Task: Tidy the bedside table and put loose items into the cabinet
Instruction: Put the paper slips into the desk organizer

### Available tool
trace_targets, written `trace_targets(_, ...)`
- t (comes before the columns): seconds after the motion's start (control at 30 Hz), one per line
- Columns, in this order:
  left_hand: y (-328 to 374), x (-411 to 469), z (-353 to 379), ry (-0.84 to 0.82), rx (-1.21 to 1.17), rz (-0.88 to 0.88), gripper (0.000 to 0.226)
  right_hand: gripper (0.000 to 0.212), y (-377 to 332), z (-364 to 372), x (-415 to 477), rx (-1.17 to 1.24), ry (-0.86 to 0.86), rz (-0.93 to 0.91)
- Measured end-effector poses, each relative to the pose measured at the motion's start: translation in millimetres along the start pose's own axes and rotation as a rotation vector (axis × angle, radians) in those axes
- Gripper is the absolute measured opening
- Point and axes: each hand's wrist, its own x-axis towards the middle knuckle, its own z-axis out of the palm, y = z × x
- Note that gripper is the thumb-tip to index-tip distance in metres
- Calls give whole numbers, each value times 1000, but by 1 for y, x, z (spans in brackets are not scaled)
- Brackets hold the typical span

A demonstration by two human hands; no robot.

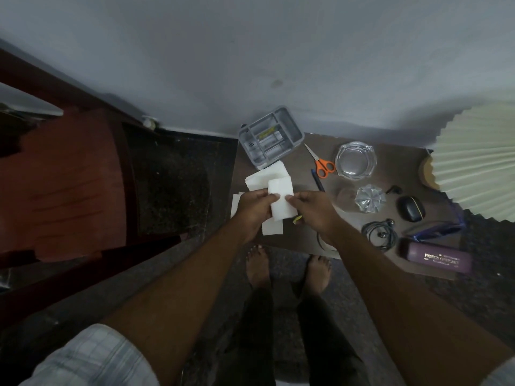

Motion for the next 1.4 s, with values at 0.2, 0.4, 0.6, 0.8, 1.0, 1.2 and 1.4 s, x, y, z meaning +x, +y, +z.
trace_targets(0.2,3,-3,0,-21,-19,-5,38,32,-4,6,-3,-92,-63,-57)
trace_targets(0.4,4,-5,-2,-24,-40,15,35,33,-4,2,-4,-79,-79,-24)
trace_targets(0.6,5,-6,-2,-12,-67,47,25,33,-2,0,0,-39,-4,-49)
trace_targets(0.8,15,-7,-1,8,-188,7,20,20,-9,-1,-1,113,58,6)
trace_targets(1.0,33,-12,-3,-23,-267,85,26,14,-27,-4,-1,359,90,-23)
trace_targets(1.2,61,-17,-1,-26,-393,118,14,9,-55,-11,4,227,111,-150)
trace_targets(1.4,85,-15,-7,35,-394,196,24,10,-94,-26,13,104,114,-298)
